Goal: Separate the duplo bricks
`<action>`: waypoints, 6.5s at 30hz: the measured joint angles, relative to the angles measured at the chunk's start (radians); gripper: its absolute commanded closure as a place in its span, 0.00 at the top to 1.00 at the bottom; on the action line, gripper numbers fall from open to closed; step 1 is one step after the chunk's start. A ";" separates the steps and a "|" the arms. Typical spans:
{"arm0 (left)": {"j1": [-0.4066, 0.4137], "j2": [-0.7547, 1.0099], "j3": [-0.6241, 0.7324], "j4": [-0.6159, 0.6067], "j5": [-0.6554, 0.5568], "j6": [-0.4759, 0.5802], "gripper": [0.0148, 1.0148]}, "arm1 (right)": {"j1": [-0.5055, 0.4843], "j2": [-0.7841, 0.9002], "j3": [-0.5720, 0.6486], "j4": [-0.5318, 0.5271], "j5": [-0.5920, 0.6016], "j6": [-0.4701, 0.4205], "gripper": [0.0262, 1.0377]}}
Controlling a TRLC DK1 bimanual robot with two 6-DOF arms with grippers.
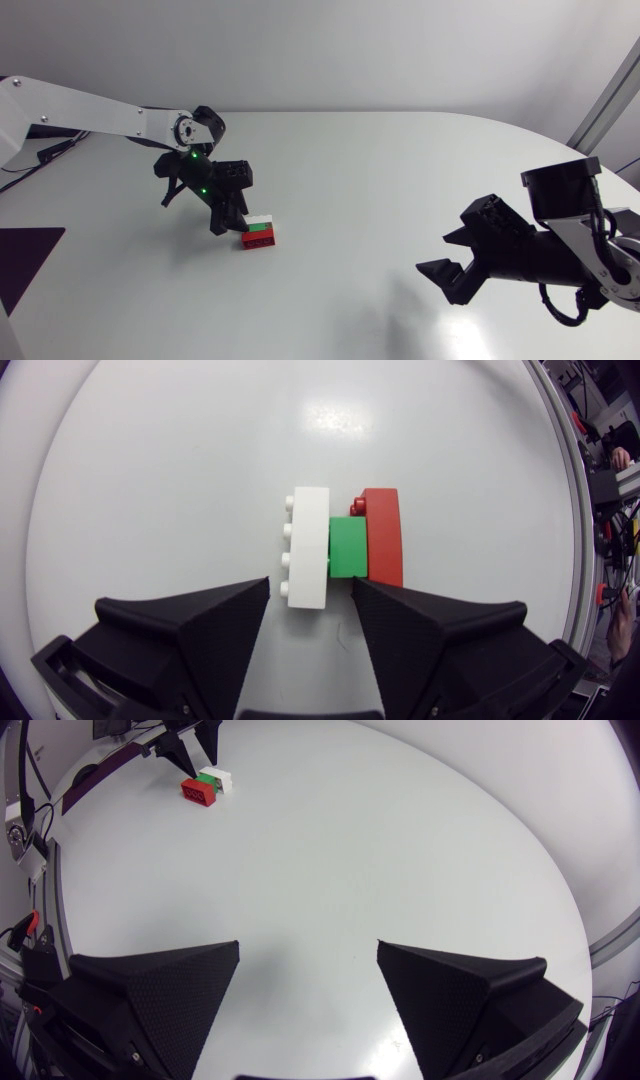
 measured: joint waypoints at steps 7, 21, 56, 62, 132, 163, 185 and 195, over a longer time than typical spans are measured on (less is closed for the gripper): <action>-0.004 0.000 -0.012 0.027 0.000 0.000 0.31 | 0.000 0.000 0.000 0.000 0.000 0.000 0.96; -0.028 0.004 -0.041 0.077 -0.004 0.000 0.27 | -0.013 0.000 0.000 0.000 0.000 0.000 0.96; -0.521 -0.437 -1.031 1.695 -0.750 0.196 0.25 | -0.013 -0.029 -0.007 -0.004 -0.004 0.000 0.96; -0.581 -0.348 -1.050 1.718 -0.780 0.211 0.25 | -0.013 -0.041 -0.013 -0.005 -0.005 0.000 0.96; -0.542 -0.632 -1.117 1.566 -0.702 0.257 0.90 | 0.074 0.030 0.160 -0.211 -0.111 -0.097 0.96; 0.029 -0.682 -0.652 0.541 -0.014 -0.141 0.90 | 0.290 0.646 0.655 -0.187 -0.061 0.013 0.96; 0.137 -0.661 -0.675 0.545 0.096 -0.150 0.90 | 0.513 1.252 1.395 -0.458 0.098 0.123 0.88; 0.171 -0.661 -0.675 0.525 0.139 -0.150 0.90 | 0.520 1.463 1.746 -0.668 0.103 0.159 0.88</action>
